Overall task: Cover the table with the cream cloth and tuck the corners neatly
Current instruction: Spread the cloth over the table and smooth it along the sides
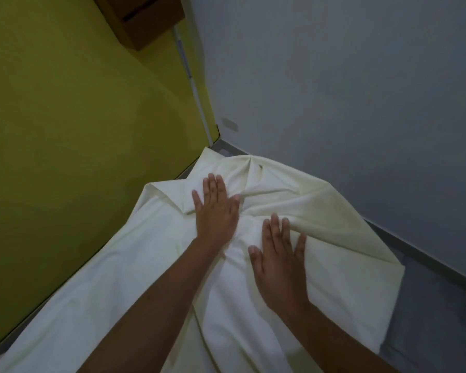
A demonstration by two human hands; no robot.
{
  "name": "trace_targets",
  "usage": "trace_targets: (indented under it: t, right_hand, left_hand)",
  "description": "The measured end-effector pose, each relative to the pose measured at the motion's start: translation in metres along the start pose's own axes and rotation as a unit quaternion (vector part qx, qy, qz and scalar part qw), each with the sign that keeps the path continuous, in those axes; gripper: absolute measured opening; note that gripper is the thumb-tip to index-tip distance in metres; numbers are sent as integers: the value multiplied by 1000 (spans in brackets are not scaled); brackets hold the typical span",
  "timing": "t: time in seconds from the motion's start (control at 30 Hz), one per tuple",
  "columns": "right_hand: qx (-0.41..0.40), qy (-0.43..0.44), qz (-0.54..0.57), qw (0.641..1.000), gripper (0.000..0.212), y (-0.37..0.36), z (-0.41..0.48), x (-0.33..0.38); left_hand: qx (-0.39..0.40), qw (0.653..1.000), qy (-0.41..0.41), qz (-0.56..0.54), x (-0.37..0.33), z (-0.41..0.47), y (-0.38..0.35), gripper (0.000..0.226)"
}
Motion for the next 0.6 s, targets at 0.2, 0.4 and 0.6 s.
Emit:
trace_targets:
  t: [0.2,0.4,0.6]
  right_hand:
    - [43,19,-20,999,69,-16,-13,-25]
    - [37,17,-12,999,68,-11,-15,-36]
    - [24,-15,-49,998,66,3,-24,-65]
  left_hand:
    - [73,996,-58,4,12,49,-5,74]
    - [86,984,-85,134,13,103,22,90]
    - [-30,998,-50,16,-34,17,13,66]
Point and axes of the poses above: each hand's wrist, its own z-axis towards the middle knuckle, its own y-axis out of the back of the hand, x = y × z, the point moved 1 cm from there along z, towards the middle knuckle, and after that the axes turned 9 degrees about z, right-handed, at the moved point
